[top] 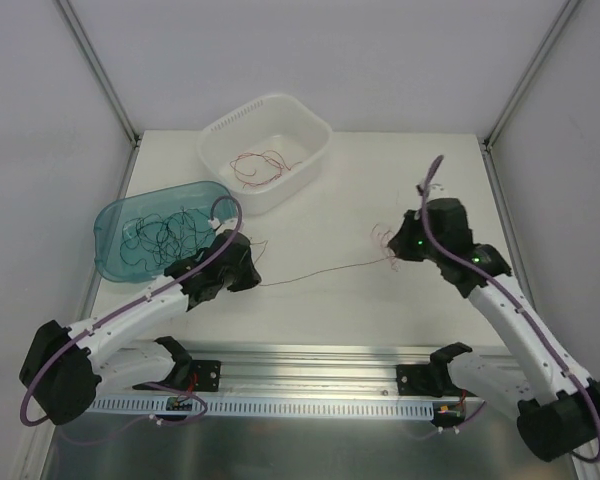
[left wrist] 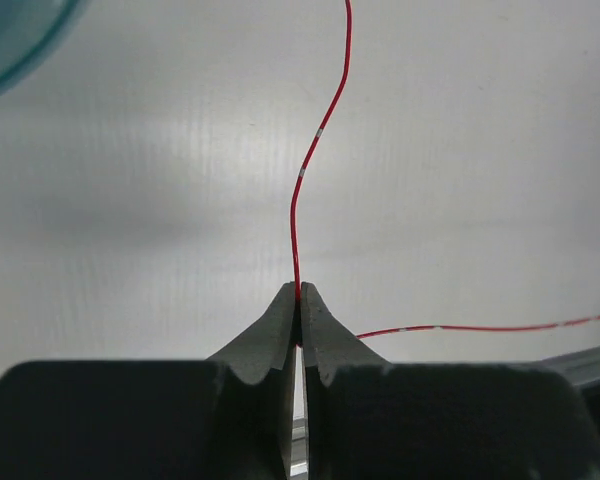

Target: Untangle the cables

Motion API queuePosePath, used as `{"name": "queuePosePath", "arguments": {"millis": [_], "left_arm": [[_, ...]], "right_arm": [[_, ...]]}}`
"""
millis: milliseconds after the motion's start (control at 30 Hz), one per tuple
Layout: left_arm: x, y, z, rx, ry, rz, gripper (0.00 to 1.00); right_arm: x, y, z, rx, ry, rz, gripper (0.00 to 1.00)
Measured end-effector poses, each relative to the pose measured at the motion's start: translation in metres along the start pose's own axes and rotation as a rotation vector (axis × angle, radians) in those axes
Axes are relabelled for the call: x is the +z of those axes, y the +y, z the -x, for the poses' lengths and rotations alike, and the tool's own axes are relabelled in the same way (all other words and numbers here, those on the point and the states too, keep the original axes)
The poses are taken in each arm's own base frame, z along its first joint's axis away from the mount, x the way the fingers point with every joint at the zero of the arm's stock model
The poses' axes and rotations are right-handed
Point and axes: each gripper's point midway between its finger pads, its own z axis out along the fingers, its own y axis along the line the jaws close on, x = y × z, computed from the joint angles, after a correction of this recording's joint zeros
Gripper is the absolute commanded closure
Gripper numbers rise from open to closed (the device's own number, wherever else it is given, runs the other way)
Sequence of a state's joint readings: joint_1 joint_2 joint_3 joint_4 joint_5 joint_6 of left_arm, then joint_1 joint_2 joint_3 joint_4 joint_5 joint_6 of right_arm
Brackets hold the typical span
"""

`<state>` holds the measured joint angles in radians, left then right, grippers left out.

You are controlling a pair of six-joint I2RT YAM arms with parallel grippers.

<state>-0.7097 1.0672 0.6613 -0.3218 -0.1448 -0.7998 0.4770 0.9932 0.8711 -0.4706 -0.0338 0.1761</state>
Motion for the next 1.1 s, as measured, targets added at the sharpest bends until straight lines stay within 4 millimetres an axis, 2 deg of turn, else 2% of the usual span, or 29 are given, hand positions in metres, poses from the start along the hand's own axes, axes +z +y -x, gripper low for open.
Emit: {"name": "queuePosePath", "arguments": {"millis": [67,167,300,400,467,533,600,700,767,900,1000,1100], "left_arm": [[-0.001,0.015,0.002,-0.010,-0.008,0.039,1.00],[-0.003,0.026,0.004,-0.005,-0.017,0.073,1.00],[-0.005,0.034,0.001,0.014,-0.009,0.104,1.00],[-0.005,0.035,0.000,0.024,-0.004,0.108,1.00],[-0.005,0.035,-0.001,0.029,0.000,0.106,1.00],[-0.005,0.034,-0.002,0.034,0.012,0.099,1.00],[-0.007,0.030,-0.004,0.040,0.030,0.084,1.00],[-0.014,0.015,0.002,0.053,0.040,0.034,1.00],[-0.022,-0.001,0.014,0.063,0.027,-0.014,1.00],[-0.050,-0.045,0.053,0.088,-0.048,-0.136,1.00],[-0.077,-0.080,0.093,0.107,-0.140,-0.230,1.00],[-0.105,-0.112,0.137,0.129,-0.236,-0.298,1.00]], "right_arm": [[-0.037,-0.027,0.039,0.025,-0.114,-0.097,0.99],[-0.093,-0.053,0.083,0.041,-0.253,-0.206,0.99],[-0.156,-0.072,0.120,0.050,-0.386,-0.320,0.99],[-0.181,-0.075,0.133,0.055,-0.432,-0.355,0.99],[-0.185,-0.067,0.138,0.048,-0.438,-0.314,0.99],[-0.180,-0.057,0.136,0.043,-0.415,-0.254,0.99],[-0.163,-0.051,0.127,0.046,-0.374,-0.187,0.99],[-0.122,-0.053,0.095,0.094,-0.251,-0.113,0.99],[-0.087,-0.062,0.060,0.142,-0.138,-0.084,0.99],[-0.026,-0.073,-0.028,0.223,0.133,-0.066,0.98],[-0.008,-0.066,-0.067,0.220,0.251,-0.044,0.96],[0.007,-0.058,-0.092,0.199,0.325,-0.034,0.92]]}}
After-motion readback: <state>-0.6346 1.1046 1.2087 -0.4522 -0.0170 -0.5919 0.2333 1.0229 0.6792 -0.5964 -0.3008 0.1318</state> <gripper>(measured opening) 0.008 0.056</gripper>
